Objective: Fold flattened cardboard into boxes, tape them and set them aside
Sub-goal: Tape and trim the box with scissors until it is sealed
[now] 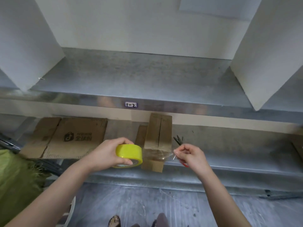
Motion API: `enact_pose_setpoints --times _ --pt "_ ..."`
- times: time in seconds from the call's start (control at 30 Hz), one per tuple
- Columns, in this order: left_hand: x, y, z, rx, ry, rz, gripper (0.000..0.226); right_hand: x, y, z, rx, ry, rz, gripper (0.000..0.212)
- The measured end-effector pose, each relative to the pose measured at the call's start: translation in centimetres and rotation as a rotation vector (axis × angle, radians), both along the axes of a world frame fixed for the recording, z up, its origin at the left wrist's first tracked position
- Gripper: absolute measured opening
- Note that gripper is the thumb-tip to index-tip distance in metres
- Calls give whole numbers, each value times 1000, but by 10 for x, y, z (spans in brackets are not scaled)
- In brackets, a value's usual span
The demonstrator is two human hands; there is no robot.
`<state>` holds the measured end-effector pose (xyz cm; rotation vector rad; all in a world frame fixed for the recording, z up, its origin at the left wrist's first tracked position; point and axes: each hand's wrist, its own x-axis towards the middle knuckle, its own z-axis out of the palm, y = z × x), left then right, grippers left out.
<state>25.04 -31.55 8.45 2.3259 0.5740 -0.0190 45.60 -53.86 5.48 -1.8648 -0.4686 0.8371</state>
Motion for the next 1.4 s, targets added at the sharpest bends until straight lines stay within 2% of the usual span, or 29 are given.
enact_pose_setpoints --times 0.1,0.17,0.23,0.43,0.8,0.87,1.07,1.27,1.4 --pt "11 -1 8 128 4 55 56 13 -3 -4 -16 -4 39 19" --pt "22 1 8 240 59 50 62 19 -3 -6 -34 -1 21 15" --pt "31 3 2 274 116 39 64 24 -3 -11 -39 19 -5 11" --pt "44 11 -11 269 221 41 68 31 6 -27 -101 73 3 11" --pt "52 34 -40 77 301 -11 75 27 17 -56 -97 159 -33 7" --pt "52 33 -39 44 245 -69 69 24 18 -59 -74 192 -78 4" --pt "51 26 -41 194 218 -307 52 17 21 -65 -6 242 -178 6" --pt "48 29 -49 260 164 -282 44 8 32 -70 -53 159 -170 20" --pt "43 26 -58 225 131 -238 47 -7 32 -75 -59 -126 -244 20"
